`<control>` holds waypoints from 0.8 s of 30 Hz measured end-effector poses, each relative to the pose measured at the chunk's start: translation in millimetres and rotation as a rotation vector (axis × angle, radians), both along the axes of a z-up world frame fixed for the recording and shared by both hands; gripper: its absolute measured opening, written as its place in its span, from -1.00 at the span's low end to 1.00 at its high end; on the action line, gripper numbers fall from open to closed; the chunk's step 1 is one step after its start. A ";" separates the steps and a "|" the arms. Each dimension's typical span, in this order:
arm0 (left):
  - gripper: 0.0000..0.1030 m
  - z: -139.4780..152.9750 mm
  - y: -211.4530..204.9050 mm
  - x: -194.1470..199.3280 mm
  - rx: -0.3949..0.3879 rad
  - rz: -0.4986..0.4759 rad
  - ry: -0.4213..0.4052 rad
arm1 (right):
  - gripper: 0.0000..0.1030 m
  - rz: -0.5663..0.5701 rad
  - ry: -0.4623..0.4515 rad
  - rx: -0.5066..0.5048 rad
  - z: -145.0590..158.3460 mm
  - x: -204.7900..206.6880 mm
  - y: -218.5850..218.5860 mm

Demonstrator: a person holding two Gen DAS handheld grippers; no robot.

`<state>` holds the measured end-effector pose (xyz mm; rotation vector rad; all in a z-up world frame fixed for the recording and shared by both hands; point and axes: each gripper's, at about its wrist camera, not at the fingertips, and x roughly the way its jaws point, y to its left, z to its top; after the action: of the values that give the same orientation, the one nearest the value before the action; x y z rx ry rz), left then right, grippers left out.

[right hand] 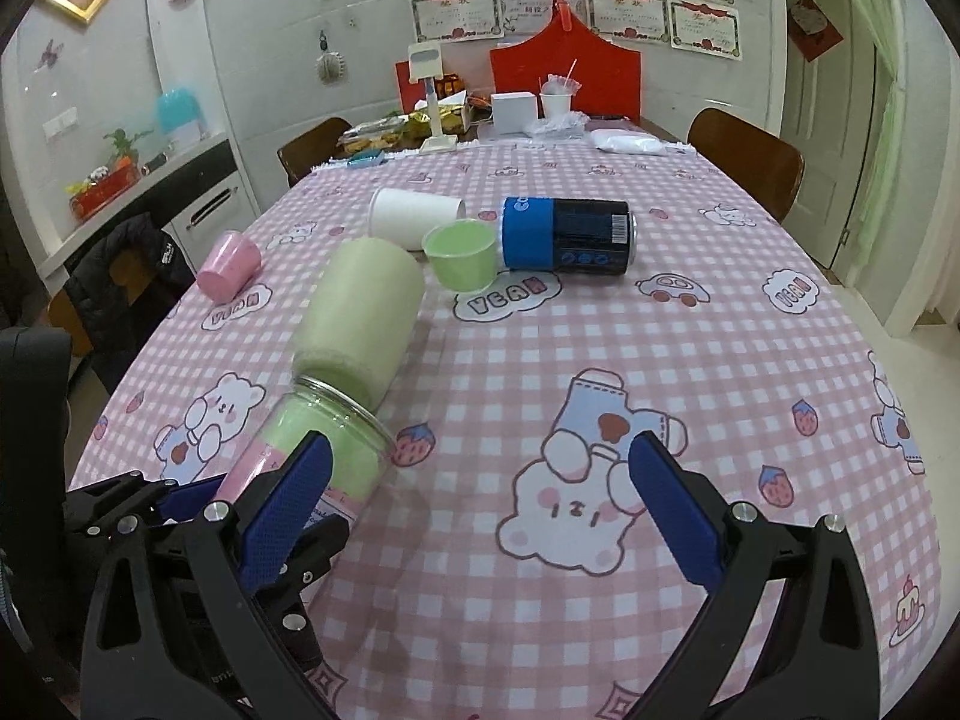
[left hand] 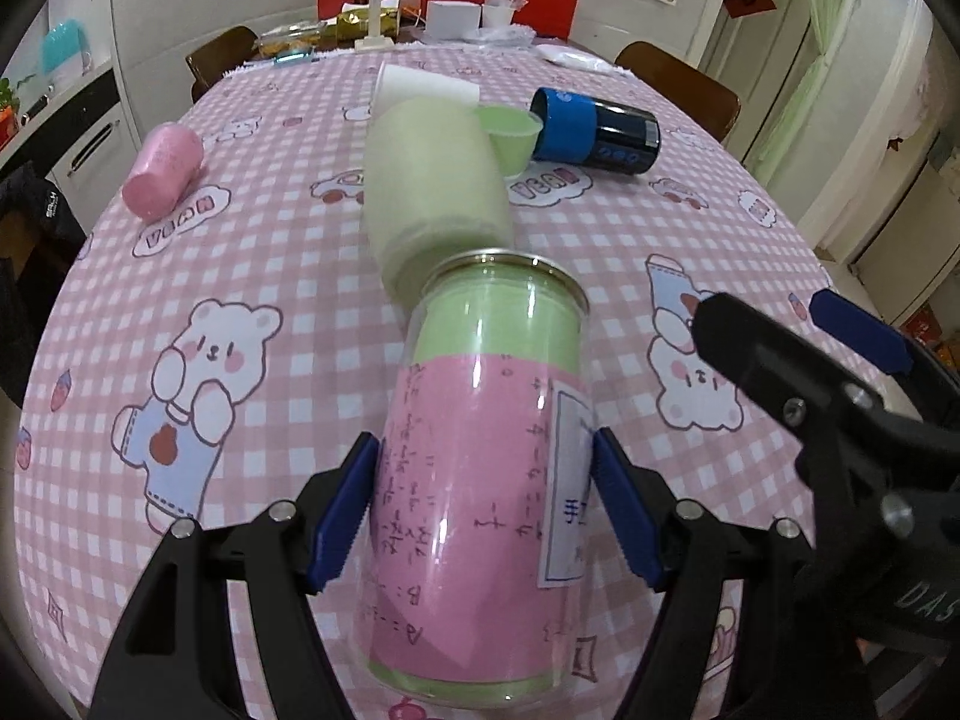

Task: Flip cup upside down
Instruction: 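Lift the pink-labelled jar with the right gripper and rotate it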

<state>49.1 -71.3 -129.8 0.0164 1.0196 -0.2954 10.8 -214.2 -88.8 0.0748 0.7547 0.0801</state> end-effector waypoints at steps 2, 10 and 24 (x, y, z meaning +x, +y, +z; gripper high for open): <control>0.38 0.4 3.5 -0.7 -0.019 -0.002 -0.004 | 0.85 -0.008 -0.003 0.000 1.9 -0.3 0.5; 0.38 10.7 24.1 -8.3 -0.055 -0.018 -0.032 | 0.85 -0.045 -0.026 0.020 15.5 -5.8 -2.8; 0.38 30.7 117.6 -1.4 -0.008 0.141 -0.135 | 0.85 0.017 0.143 0.135 -6.0 18.2 37.1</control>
<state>47.7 46.3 -99.1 -0.0424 0.8803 -0.1678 29.0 -177.2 -94.7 0.2048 0.8928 0.1431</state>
